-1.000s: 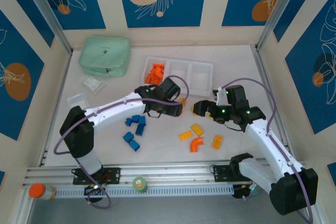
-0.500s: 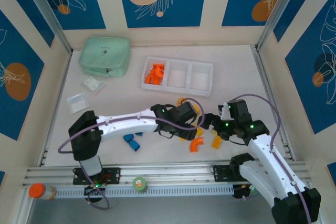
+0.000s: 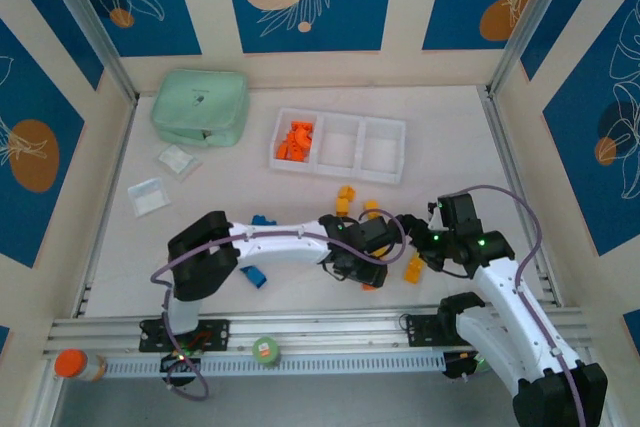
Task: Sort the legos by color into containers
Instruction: Pick up the lego from the middle-left of the table.
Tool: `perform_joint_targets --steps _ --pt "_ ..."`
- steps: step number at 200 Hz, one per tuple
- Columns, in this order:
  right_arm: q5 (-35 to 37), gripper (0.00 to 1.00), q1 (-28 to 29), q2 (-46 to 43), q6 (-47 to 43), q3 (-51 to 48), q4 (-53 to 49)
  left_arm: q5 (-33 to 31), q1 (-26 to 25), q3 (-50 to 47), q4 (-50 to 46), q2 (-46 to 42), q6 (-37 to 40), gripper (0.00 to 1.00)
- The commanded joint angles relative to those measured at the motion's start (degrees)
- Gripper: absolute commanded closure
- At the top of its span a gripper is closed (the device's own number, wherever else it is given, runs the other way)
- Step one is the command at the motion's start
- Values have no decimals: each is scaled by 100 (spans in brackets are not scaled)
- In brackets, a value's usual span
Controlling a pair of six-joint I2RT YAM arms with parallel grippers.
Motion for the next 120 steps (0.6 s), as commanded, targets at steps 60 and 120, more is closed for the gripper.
perform_joint_targets --steps 60,120 --pt "-705 1 -898 124 -494 -192 312 -104 -167 729 -589 732 -235 36" --pt "-969 1 -1138 142 -632 -239 426 -317 -240 1004 -1056 1064 -187 42"
